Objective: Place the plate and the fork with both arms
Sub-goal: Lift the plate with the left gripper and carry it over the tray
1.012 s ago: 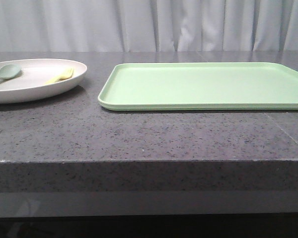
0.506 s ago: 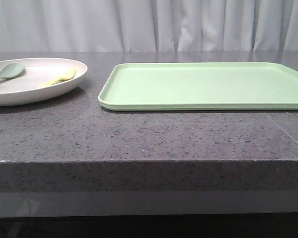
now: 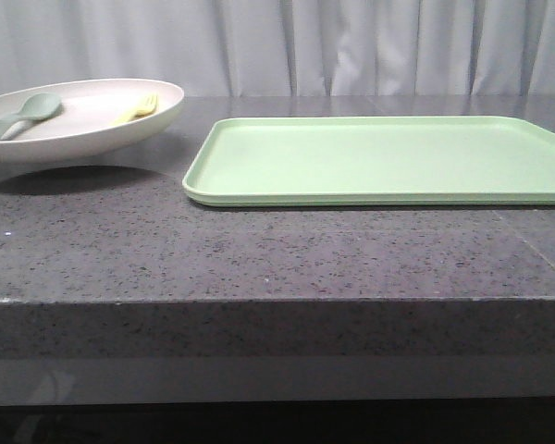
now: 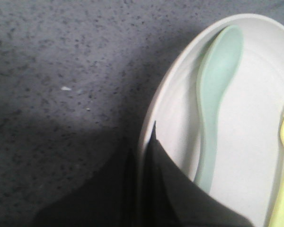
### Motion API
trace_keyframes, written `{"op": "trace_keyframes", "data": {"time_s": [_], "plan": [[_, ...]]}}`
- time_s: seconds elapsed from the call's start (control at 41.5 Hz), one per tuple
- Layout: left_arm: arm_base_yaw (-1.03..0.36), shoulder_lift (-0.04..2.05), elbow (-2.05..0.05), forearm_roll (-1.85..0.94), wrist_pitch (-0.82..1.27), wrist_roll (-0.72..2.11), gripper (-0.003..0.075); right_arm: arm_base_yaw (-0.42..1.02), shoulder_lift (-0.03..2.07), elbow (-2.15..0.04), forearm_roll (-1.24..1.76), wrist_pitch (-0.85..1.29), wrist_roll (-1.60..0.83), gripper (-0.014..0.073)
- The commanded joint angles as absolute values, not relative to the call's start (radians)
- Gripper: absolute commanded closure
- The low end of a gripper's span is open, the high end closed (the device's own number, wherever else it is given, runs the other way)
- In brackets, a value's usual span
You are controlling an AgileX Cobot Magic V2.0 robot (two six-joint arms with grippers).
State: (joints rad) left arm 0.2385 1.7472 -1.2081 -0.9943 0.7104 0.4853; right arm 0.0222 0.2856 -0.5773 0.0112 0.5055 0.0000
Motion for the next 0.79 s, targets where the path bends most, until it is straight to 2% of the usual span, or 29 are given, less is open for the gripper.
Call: {"op": "trace_keyframes", "data": {"time_s": [0.0,0.289,0.771], "plan": [[0.187,1.680,-1.241,-1.069,0.677,0.419,0.0741,0.018,0.304,-0.612,0.000,0.429,-0.007,-0.0051],[-0.017,1.680,-1.350,-0.962,0.576,0.215,0.0741,0.018,0.304,-0.612,0.000,0.429,-0.007,-0.0051],[-0.380,1.801,-1.649,-0.442,0.541,-0.383,0.0741,0.018,0.304,-0.612,0.000,0.429,-0.007,-0.0051]]}}
